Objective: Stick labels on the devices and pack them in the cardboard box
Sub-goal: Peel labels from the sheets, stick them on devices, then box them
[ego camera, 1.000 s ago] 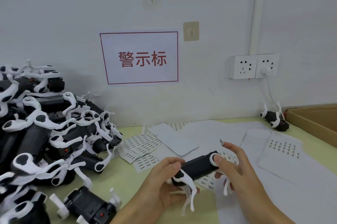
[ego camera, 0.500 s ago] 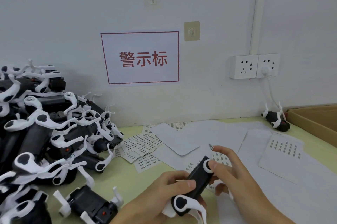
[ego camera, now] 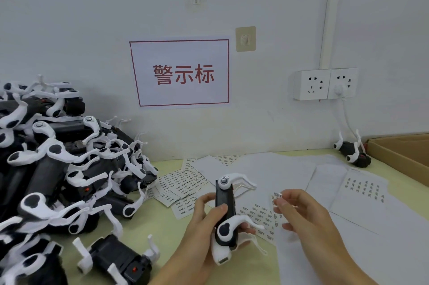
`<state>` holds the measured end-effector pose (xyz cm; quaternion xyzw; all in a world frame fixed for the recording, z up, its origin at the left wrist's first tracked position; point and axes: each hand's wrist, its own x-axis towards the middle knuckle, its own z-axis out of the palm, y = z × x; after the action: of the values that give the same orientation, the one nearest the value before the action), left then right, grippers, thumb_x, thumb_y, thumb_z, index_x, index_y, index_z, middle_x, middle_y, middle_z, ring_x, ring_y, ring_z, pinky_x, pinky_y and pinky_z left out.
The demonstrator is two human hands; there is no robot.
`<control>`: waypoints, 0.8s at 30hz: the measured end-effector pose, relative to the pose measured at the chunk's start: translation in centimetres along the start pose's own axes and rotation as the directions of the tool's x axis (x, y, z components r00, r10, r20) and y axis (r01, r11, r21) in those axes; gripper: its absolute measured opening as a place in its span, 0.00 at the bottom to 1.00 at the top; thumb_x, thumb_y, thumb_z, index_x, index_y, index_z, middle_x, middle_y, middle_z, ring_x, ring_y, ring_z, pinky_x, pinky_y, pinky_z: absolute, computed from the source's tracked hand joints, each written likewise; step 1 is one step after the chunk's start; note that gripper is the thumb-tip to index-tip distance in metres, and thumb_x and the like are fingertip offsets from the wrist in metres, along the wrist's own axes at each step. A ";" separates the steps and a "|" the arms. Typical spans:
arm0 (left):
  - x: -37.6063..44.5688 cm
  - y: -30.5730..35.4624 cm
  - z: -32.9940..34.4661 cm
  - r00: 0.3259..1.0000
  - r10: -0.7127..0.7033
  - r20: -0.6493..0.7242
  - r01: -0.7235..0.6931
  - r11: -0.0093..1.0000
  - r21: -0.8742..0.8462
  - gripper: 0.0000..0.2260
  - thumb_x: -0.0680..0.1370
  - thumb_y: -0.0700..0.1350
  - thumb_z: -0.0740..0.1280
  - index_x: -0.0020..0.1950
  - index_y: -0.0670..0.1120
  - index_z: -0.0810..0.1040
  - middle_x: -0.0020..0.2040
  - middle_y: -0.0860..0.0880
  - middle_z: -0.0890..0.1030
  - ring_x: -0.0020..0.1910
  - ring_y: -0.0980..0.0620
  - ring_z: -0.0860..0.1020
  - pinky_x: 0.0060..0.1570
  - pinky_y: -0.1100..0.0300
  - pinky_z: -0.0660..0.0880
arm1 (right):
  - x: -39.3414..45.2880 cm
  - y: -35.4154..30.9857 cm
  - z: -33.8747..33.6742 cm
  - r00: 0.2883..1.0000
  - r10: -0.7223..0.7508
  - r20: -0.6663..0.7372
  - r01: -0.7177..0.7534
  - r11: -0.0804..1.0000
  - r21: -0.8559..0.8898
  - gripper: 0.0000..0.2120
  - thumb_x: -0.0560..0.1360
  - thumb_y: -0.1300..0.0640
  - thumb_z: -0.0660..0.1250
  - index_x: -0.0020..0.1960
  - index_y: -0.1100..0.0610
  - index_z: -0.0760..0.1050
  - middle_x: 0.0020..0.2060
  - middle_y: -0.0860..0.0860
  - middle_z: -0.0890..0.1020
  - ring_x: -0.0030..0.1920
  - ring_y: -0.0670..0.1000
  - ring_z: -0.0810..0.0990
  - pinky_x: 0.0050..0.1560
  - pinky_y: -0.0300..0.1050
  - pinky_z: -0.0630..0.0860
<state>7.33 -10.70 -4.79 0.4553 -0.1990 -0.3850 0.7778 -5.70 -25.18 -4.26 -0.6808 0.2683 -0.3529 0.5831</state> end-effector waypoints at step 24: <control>0.7 -0.5 -1.4 0.988 0.028 0.154 -0.038 0.997 0.067 0.23 0.79 0.35 0.68 0.62 0.62 0.77 0.50 0.31 0.78 0.41 0.34 0.81 0.44 0.45 0.80 | -0.1 -1.4 1.0 0.859 -0.490 0.147 0.508 0.781 -0.363 0.12 0.74 0.65 0.71 0.40 0.48 0.78 0.45 0.44 0.78 0.48 0.47 0.77 0.43 0.37 0.71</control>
<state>8.44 -10.66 -5.97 0.4480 -0.2788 -0.3987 0.7501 -4.97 -24.27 -3.01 -0.8369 0.1303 -0.4186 0.3276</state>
